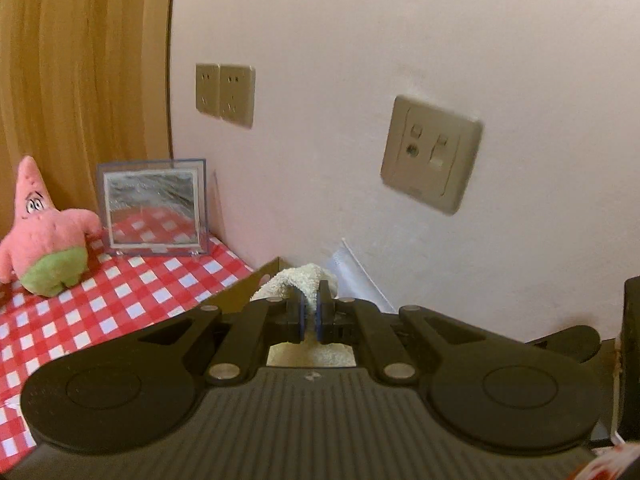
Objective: Organize soft objects
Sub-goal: 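Carry towel and mask into the cardboard tray and open both tools, then move both tools back toward the clear plastic bag and hair tie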
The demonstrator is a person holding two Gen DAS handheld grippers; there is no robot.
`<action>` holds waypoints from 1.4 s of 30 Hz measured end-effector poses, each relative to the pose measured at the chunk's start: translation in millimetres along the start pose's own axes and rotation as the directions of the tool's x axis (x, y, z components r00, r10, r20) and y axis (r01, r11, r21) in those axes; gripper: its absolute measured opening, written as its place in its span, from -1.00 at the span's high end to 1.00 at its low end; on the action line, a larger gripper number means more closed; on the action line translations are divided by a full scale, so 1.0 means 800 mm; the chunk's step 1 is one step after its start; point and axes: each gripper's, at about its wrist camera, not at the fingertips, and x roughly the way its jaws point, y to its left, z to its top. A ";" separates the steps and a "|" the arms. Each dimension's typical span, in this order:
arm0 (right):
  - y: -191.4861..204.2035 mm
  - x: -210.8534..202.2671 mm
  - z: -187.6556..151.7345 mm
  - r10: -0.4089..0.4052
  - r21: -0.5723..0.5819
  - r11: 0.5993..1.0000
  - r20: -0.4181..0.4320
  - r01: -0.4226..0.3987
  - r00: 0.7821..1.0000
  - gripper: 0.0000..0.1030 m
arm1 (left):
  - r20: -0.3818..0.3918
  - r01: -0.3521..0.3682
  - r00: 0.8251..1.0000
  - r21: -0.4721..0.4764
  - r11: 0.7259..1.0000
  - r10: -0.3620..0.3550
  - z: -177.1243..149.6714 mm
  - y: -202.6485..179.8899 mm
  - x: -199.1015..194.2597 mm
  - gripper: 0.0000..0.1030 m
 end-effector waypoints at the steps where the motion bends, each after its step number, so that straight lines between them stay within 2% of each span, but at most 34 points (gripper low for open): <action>1: -0.003 0.007 0.001 -0.003 -0.001 1.000 -0.007 0.003 1.000 1.00 | -0.005 0.008 1.000 -0.001 1.000 -0.008 -0.002 0.001 0.007 0.92; 4: -0.003 0.022 0.002 -0.021 -0.016 1.000 -0.026 0.021 0.999 0.99 | -0.031 0.020 0.999 -0.021 1.000 -0.020 -0.006 0.008 0.028 0.84; 5: -0.006 0.028 0.003 -0.028 -0.020 0.999 -0.033 0.028 0.999 0.99 | -0.043 0.017 0.999 -0.025 1.000 -0.018 -0.006 0.010 0.034 0.70; 6: -0.006 0.033 0.003 -0.034 -0.019 0.999 -0.040 0.033 0.999 0.99 | -0.056 0.016 0.998 -0.029 0.999 -0.018 -0.008 0.012 0.038 0.47; 9: -0.009 0.044 0.001 -0.046 -0.017 0.999 -0.056 0.045 0.997 0.99 | -0.054 0.023 0.998 -0.046 0.999 -0.025 -0.013 0.022 0.034 0.27; 12: -0.011 0.052 -0.002 -0.059 -0.020 0.998 -0.072 0.058 0.996 0.99 | -0.053 0.026 0.998 -0.079 0.997 -0.030 -0.017 0.034 0.024 0.18; 22: -0.024 0.069 -0.008 -0.051 0.037 0.998 -0.096 0.055 0.994 0.98 | -0.040 -0.028 0.999 -0.168 0.985 0.022 -0.047 0.059 -0.040 0.15; 24: -0.025 0.069 -0.011 -0.055 0.040 0.997 -0.100 0.059 0.993 0.96 | -0.031 -0.043 0.999 -0.182 0.982 0.038 -0.053 0.061 -0.054 0.07; 26: -0.027 0.066 -0.013 -0.062 0.050 0.997 -0.099 0.067 0.993 0.91 | -0.028 -0.063 0.998 -0.193 0.979 0.059 -0.062 0.063 -0.067 0.05; 27: -0.028 0.062 -0.015 -0.061 0.059 0.996 -0.098 0.067 0.993 0.77 | -0.029 -0.077 0.997 -0.197 0.977 0.072 -0.067 0.064 -0.074 0.04; 28: -0.030 0.059 -0.017 -0.058 0.071 0.995 -0.097 0.065 0.994 0.50 | -0.030 -0.089 0.996 -0.201 0.975 0.085 -0.071 0.064 -0.081 0.04; 29: -0.031 0.054 -0.019 -0.055 0.087 0.994 -0.092 0.063 0.994 0.32 | -0.030 -0.101 0.995 -0.204 0.974 0.097 -0.076 0.064 -0.087 0.03; 30: -0.033 0.050 -0.020 -0.051 0.100 0.993 -0.085 0.060 0.995 0.07 | -0.029 -0.109 0.994 -0.206 0.973 0.105 -0.081 0.064 -0.094 0.02; 34: -0.032 0.029 -0.025 -0.041 0.135 0.990 -0.057 0.048 0.998 0.02 | -0.023 -0.144 0.990 -0.232 0.962 0.143 -0.105 0.063 -0.128 -0.04; 42: -0.003 -0.022 -0.023 -0.013 0.166 0.986 -0.004 0.013 1.000 0.00 | -0.021 -0.240 0.969 -0.309 0.920 0.246 -0.154 0.067 -0.207 -0.14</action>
